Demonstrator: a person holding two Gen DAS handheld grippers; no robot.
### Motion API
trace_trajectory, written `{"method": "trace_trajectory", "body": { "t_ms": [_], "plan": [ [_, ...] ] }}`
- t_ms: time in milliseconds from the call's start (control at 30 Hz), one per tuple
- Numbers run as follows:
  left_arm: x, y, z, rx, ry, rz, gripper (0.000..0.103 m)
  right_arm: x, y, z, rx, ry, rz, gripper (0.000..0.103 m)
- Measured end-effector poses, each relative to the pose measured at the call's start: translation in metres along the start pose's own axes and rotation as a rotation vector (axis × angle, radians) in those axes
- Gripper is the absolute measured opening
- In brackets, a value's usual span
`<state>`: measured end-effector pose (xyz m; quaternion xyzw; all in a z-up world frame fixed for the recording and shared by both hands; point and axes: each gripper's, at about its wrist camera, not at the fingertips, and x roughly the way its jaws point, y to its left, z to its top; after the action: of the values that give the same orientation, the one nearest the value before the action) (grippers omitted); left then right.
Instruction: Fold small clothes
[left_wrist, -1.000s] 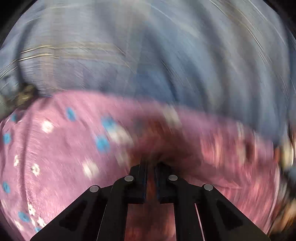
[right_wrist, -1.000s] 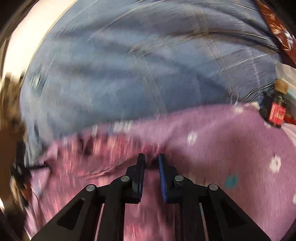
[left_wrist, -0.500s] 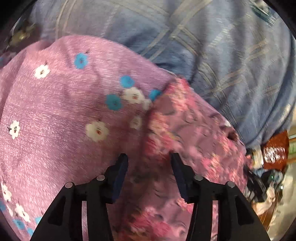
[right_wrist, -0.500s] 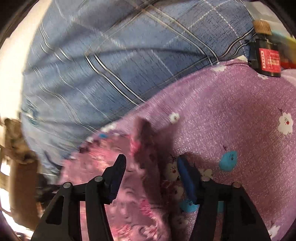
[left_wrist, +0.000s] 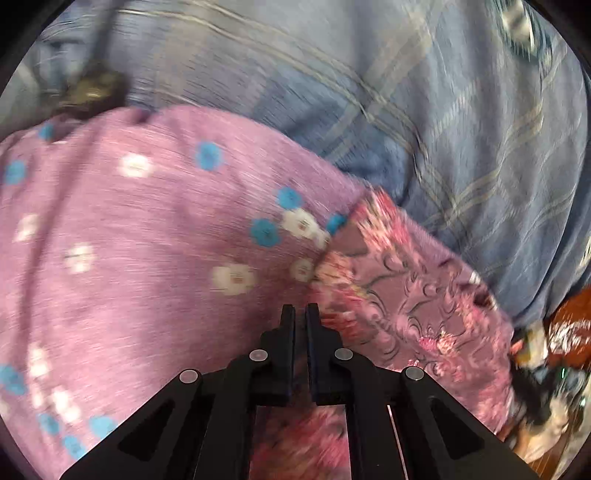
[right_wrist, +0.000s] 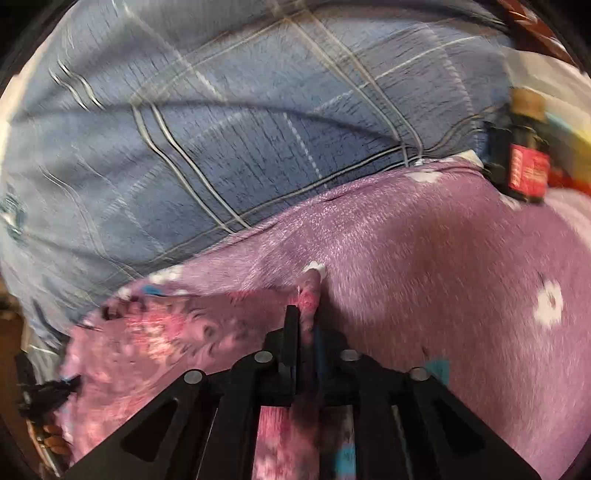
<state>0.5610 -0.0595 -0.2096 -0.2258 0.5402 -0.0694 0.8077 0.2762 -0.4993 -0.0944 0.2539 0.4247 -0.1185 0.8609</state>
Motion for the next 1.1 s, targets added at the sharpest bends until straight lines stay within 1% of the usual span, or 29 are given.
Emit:
{"method": "trace_trajectory", "body": {
  "t_ms": [33,100,133,167,200,233,267,300,367,467,500,533,567,600,633,667,700,733,767,800,833,867,900,933,967,1033,1067,1100],
  "plan": [
    [-0.014,0.003,-0.003,-0.004,-0.013,-0.018,0.005,-0.013,-0.003,-0.006,0.016,-0.023,0.03,0.013],
    [-0.048,0.014,-0.019,0.001,-0.01,-0.072,0.007,-0.043,-0.006,-0.019,0.017,-0.043,0.083,0.016],
    [-0.061,0.017,-0.03,0.012,-0.002,-0.11,0.012,-0.056,-0.006,-0.026,0.006,-0.044,0.096,0.021],
    [-0.069,0.017,-0.043,0.025,0.005,-0.142,0.016,-0.072,-0.007,-0.036,-0.007,-0.052,0.116,0.03],
    [-0.076,0.017,-0.058,0.036,0.019,-0.161,0.031,-0.091,-0.008,-0.049,-0.016,-0.063,0.132,0.042],
    [-0.083,0.019,-0.078,0.042,0.028,-0.183,0.046,-0.106,-0.012,-0.061,-0.019,-0.069,0.136,0.049],
    [-0.087,0.022,-0.095,0.039,0.035,-0.2,0.052,-0.119,-0.017,-0.075,-0.013,-0.075,0.14,0.057],
    [-0.088,0.024,-0.111,0.034,0.047,-0.217,0.054,-0.13,-0.022,-0.093,0.003,-0.077,0.137,0.058],
    [-0.079,0.032,-0.14,-0.005,0.094,-0.274,0.054,-0.143,-0.041,-0.126,0.05,-0.052,0.139,0.058],
    [-0.056,0.049,-0.156,-0.13,0.14,-0.372,0.054,-0.14,-0.055,-0.16,0.111,-0.019,0.186,0.058],
    [-0.046,0.053,-0.157,-0.172,0.144,-0.389,0.054,-0.134,-0.054,-0.17,0.125,0.005,0.209,0.058],
    [-0.033,0.055,-0.155,-0.213,0.144,-0.394,0.052,-0.128,-0.052,-0.174,0.141,0.008,0.217,0.058],
    [-0.025,0.056,-0.15,-0.241,0.14,-0.385,0.052,-0.122,-0.046,-0.175,0.145,-0.014,0.221,0.058],
    [-0.015,0.056,-0.145,-0.281,0.128,-0.378,0.049,-0.121,-0.042,-0.174,0.141,-0.047,0.247,0.051],
    [-0.006,0.056,-0.141,-0.295,0.109,-0.381,0.034,-0.118,-0.039,-0.17,0.144,-0.052,0.283,0.042],
    [-0.003,0.054,-0.136,-0.305,0.092,-0.368,0.021,-0.109,-0.035,-0.165,0.156,-0.02,0.324,0.017],
    [-0.004,0.054,-0.134,-0.321,0.088,-0.361,0.013,-0.099,-0.03,-0.161,0.162,0.026,0.341,0.006],
    [-0.009,0.053,-0.135,-0.35,0.082,-0.362,0.012,-0.095,-0.027,-0.158,0.163,0.047,0.332,0.006],
    [-0.013,0.047,-0.137,-0.353,0.061,-0.364,0.011,-0.097,-0.023,-0.153,0.151,0.041,0.323,0.006],
    [-0.028,0.042,-0.139,-0.32,0.029,-0.361,0.011,-0.111,-0.02,-0.144,0.122,-0.01,0.328,0.005],
    [-0.039,0.031,-0.144,-0.265,-0.002,-0.334,0.011,-0.128,-0.018,-0.137,0.097,-0.073,0.333,0.005],
    [-0.046,0.026,-0.149,-0.232,-0.011,-0.316,0.011,-0.145,-0.019,-0.129,0.082,-0.129,0.331,0.005],
    [-0.046,0.022,-0.157,-0.205,-0.005,-0.304,0.011,-0.158,-0.022,-0.122,0.076,-0.166,0.326,0.005],
    [-0.042,0.02,-0.163,-0.202,0.011,-0.292,0.011,-0.163,-0.025,-0.12,0.073,-0.17,0.318,0.005],
    [-0.036,0.022,-0.169,-0.205,0.028,-0.272,0.011,-0.163,-0.028,-0.119,0.067,-0.161,0.292,0.005],
    [-0.018,0.032,-0.176,-0.228,0.081,-0.212,0.011,-0.144,-0.035,-0.127,0.04,-0.086,0.206,0.005],
    [-0.011,0.039,-0.18,-0.252,0.106,-0.228,0.011,-0.125,-0.039,-0.137,0.029,-0.021,0.136,0.005],
    [-0.012,0.048,-0.18,-0.269,0.114,-0.268,0.011,-0.115,-0.042,-0.143,0.022,0.02,0.104,0.006]
  ]
}}
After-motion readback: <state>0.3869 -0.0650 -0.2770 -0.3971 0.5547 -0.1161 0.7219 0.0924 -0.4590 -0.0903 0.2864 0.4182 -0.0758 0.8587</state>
